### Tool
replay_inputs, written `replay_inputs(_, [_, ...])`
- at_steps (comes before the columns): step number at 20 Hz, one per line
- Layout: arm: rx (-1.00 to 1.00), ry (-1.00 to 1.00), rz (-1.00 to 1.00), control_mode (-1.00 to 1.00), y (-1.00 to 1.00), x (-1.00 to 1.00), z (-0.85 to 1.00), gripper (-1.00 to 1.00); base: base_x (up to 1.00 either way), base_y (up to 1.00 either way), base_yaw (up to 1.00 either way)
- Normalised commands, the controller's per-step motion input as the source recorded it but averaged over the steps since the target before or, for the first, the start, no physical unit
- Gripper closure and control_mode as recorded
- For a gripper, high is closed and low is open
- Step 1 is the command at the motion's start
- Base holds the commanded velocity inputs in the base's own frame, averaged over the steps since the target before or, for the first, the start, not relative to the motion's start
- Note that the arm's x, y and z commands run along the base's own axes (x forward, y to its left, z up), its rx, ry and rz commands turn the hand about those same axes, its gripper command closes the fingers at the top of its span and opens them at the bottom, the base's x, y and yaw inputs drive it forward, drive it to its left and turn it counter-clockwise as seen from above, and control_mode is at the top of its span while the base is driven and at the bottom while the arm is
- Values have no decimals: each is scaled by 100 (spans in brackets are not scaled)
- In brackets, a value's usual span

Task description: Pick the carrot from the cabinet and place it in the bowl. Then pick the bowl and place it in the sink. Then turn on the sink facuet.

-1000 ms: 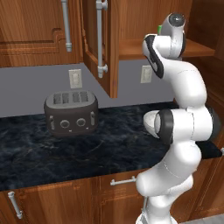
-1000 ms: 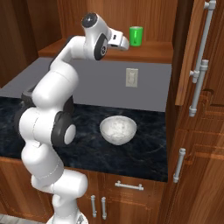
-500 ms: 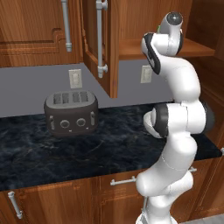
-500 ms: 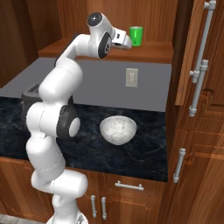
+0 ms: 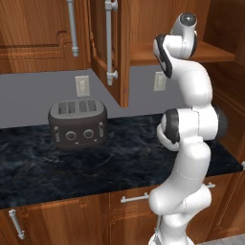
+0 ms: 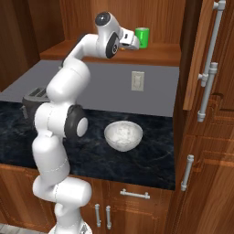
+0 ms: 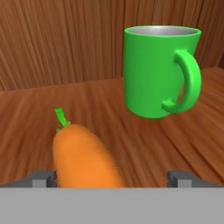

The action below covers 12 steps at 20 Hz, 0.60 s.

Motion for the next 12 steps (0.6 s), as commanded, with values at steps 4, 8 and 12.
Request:
replay_inputs(4, [0,1,0,-100,0,10,0,100,0,0,0])
replay_inputs(8, [0,0,0,-100,0,0,-4,100,0,0,0])
replay_inputs(12, [0,0,0,-100,0,-3,-9,100,0,0,0])
